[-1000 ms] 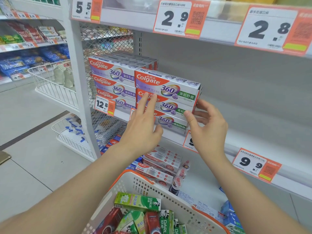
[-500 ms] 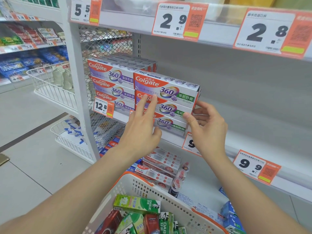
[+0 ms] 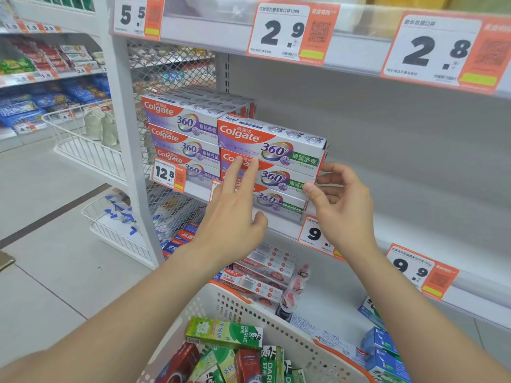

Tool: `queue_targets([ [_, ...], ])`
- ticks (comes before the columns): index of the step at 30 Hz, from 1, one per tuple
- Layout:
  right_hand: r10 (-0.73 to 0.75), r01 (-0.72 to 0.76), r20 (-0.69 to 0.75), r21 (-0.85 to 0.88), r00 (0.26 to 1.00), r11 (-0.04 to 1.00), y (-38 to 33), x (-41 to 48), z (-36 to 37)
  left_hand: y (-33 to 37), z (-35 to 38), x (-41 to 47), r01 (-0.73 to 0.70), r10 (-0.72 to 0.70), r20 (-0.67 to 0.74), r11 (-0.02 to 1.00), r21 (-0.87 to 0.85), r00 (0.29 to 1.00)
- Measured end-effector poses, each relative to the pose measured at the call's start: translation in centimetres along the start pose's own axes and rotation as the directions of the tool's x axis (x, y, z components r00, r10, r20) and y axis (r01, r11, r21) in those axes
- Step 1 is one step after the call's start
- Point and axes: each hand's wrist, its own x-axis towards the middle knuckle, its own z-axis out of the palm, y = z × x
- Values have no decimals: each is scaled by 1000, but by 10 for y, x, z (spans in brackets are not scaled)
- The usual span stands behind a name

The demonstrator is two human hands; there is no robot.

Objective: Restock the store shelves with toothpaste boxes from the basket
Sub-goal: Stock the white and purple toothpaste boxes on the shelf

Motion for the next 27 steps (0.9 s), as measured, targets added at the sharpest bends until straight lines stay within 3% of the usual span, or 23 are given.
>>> queue_targets([
  [27, -6, 6, -11, -62, 1000, 998, 0, -9, 6, 4, -2, -1, 38, -37, 36, 999, -18, 999],
])
